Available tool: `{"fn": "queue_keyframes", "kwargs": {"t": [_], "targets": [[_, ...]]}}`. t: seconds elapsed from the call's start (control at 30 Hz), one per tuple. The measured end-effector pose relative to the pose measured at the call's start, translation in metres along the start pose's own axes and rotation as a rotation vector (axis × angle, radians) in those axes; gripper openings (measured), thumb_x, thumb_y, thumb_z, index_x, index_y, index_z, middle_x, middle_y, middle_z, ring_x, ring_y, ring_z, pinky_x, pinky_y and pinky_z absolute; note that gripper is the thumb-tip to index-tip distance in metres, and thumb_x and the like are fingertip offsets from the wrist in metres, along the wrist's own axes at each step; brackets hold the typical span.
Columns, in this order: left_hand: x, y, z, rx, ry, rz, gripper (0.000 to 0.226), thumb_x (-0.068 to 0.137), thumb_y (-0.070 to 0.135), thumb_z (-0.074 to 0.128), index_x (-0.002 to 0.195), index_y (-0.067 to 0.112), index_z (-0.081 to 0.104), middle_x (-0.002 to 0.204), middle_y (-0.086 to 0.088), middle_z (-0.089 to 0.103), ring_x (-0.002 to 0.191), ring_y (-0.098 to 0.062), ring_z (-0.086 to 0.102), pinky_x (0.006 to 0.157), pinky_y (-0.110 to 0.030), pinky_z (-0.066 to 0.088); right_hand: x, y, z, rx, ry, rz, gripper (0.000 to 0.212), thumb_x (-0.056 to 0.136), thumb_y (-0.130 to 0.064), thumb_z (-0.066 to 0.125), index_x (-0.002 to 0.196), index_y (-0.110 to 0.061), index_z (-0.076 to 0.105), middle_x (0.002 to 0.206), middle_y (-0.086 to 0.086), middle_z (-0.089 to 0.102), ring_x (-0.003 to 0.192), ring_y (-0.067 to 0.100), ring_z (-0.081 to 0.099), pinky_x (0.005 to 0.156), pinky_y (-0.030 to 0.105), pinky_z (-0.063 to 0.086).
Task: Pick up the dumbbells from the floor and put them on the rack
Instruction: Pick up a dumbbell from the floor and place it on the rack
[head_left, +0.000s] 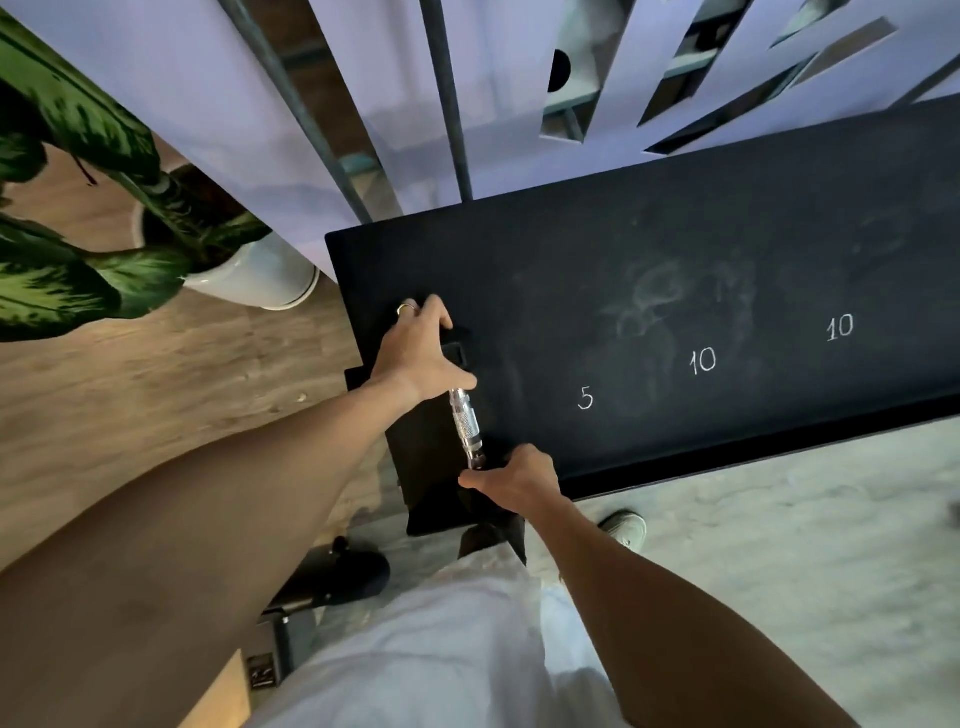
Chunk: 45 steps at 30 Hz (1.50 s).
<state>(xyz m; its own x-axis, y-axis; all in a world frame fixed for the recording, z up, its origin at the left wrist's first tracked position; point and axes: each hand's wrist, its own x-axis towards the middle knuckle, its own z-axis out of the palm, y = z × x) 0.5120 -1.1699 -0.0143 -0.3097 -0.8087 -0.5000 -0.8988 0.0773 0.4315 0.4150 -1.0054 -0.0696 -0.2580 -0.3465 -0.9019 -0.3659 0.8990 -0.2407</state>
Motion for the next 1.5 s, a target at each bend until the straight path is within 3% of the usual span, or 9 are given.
{"fn": "queue_keyframes", "kwargs": {"t": [0.4,0.53,0.67,0.87,0.93,1.07,1.23,1.37,1.5], "targets": [[-0.018,-0.015,0.022,-0.100,-0.028,-0.023,0.072,0.058,0.026,0.092,0.114,0.022,0.047,0.126,-0.005,0.041,0.105,-0.024,0.054,0.079,-0.032,0.044,-0.005,0.014,0.002,-0.211,-0.038,-0.060,0.082,0.063,-0.074,0.078,0.116,-0.013,0.065,0.111,0.006,0.070,0.106,0.025,0.067,0.088,0.039,0.059],[-0.046,-0.020,0.037,-0.346,0.048,-0.220,0.087,0.063,0.027,0.093,0.136,0.023,0.045,0.131,-0.004,0.046,0.112,-0.020,0.055,0.091,-0.031,0.047,-0.017,0.022,-0.007,-0.272,-0.065,-0.144,0.072,0.076,-0.061,0.076,0.127,-0.012,0.062,0.119,0.006,0.069,0.112,0.025,0.065,0.087,0.035,0.057],[-0.094,-0.029,0.069,-0.562,0.006,-0.532,0.069,0.081,0.039,0.078,0.139,0.021,0.045,0.103,0.003,0.065,0.102,-0.023,0.066,0.094,-0.041,0.055,-0.032,0.040,-0.010,-0.354,-0.044,-0.254,0.044,0.086,-0.040,0.068,0.122,-0.015,0.064,0.118,0.008,0.070,0.109,0.027,0.066,0.090,0.037,0.057],[-0.179,-0.021,0.117,-0.667,-0.010,-0.681,0.037,0.092,0.028,0.068,0.126,0.021,0.055,0.088,-0.001,0.064,0.084,-0.023,0.066,0.080,-0.039,0.056,-0.047,0.067,-0.022,-0.501,-0.121,-0.443,0.052,0.091,-0.032,0.065,0.140,-0.018,0.058,0.128,0.008,0.068,0.115,0.026,0.066,0.092,0.034,0.055],[-0.205,-0.008,0.133,-0.743,0.048,-0.728,0.032,0.094,0.023,0.066,0.125,0.017,0.058,0.093,-0.006,0.065,0.084,-0.024,0.065,0.074,-0.035,0.054,-0.053,0.076,-0.030,-0.578,-0.158,-0.504,0.045,0.091,-0.030,0.064,0.134,-0.016,0.062,0.125,0.009,0.068,0.116,0.028,0.065,0.088,0.032,0.053],[-0.257,0.019,0.167,-0.869,0.158,-0.815,0.030,0.092,0.029,0.069,0.119,0.020,0.061,0.108,-0.010,0.068,0.099,-0.027,0.069,0.082,-0.039,0.057,-0.076,0.095,-0.036,-0.809,-0.216,-0.653,0.033,0.093,-0.030,0.057,0.121,-0.016,0.068,0.116,0.011,0.070,0.111,0.033,0.067,0.086,0.035,0.055],[-0.331,0.040,0.217,-1.103,0.307,-0.919,0.022,0.092,0.022,0.069,0.113,0.022,0.061,0.101,-0.009,0.066,0.079,-0.018,0.063,0.056,-0.025,0.046,-0.105,0.124,-0.028,-1.007,-0.316,-0.743,0.040,0.093,-0.036,0.060,0.124,-0.012,0.067,0.122,0.014,0.069,0.112,0.034,0.065,0.094,0.039,0.056],[-0.402,0.046,0.275,-1.262,0.448,-1.069,0.018,0.091,0.021,0.071,0.107,0.019,0.064,0.086,-0.010,0.066,0.063,-0.018,0.059,0.043,-0.022,0.040,-0.130,0.152,-0.002,-1.163,-0.415,-0.825,0.038,0.094,-0.028,0.063,0.127,-0.010,0.067,0.126,0.009,0.069,0.116,0.031,0.064,0.087,0.029,0.052],[-0.473,0.069,0.334,-1.468,0.599,-1.168,0.010,0.093,0.013,0.069,0.092,0.021,0.063,0.091,-0.021,0.068,0.070,-0.026,0.060,0.056,-0.028,0.043,-0.162,0.197,0.035,-1.348,-0.475,-0.942,0.030,0.093,-0.023,0.064,0.116,-0.006,0.073,0.121,0.016,0.072,0.116,0.033,0.065,0.095,0.035,0.052]]}}
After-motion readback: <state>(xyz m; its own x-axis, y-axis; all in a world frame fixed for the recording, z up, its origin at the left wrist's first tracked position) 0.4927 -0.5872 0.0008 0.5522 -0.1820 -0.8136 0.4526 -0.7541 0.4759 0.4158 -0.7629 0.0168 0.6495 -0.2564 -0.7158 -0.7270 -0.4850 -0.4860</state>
